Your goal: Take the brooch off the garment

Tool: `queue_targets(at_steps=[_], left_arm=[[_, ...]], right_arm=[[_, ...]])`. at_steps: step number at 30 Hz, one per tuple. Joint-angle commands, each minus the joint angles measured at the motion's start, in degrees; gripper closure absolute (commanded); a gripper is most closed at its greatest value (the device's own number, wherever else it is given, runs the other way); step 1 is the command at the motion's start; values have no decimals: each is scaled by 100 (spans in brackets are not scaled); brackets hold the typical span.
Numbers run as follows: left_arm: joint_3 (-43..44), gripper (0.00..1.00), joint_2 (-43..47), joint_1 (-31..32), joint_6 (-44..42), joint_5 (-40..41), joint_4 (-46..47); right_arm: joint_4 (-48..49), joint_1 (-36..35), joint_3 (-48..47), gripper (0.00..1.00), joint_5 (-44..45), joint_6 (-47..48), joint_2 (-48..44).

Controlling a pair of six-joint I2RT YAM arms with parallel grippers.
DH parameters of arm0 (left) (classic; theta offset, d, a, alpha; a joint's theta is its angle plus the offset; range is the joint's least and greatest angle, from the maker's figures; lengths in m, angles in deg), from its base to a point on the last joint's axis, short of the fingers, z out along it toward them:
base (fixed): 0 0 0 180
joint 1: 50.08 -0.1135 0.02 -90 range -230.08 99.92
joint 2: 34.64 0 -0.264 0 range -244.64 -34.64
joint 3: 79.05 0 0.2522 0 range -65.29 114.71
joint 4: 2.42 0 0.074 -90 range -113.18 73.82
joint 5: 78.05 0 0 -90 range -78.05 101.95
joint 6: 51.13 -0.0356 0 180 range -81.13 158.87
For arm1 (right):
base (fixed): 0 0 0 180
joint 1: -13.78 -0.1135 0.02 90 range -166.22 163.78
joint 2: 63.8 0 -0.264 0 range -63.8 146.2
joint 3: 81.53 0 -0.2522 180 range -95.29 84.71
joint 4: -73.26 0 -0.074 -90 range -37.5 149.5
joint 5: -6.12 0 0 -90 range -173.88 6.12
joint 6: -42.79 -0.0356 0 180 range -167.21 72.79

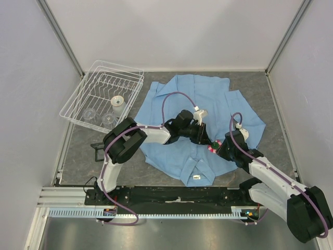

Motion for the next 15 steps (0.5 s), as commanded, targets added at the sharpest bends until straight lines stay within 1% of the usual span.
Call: queue_targets(at_steps=[1, 5, 6, 8, 9, 11, 12, 13, 15], left_arm=[[79, 73, -119, 81, 77, -189, 230], [18, 74, -146, 133, 33, -110, 301], [-17, 75, -163, 142, 33, -101, 336], [-52, 75, -172, 142, 33, -83, 380], [-79, 76, -172, 142, 33, -75, 397], [-88, 77, -198, 151, 24, -57, 441], [-105, 77, -198, 151, 15, -48, 450], [-114, 78, -216, 151, 15, -31, 450], [-149, 78, -233, 160, 7, -22, 476]], right_arm=[[-245, 55, -450, 68, 50, 199, -107], [-500, 90, -758, 59, 67, 594, -203], [-561, 116, -837, 52, 85, 699, -195], [-711, 169, -1109, 49, 102, 998, -125], [-781, 230, -1206, 46, 172, 1078, -11], [-852, 336, -1435, 45, 120, 1315, 130], [-835, 467, -1488, 45, -19, 1377, 261], [-773, 538, -1567, 42, -177, 1447, 341], [-712, 713, -1664, 40, -433, 1666, 656]])
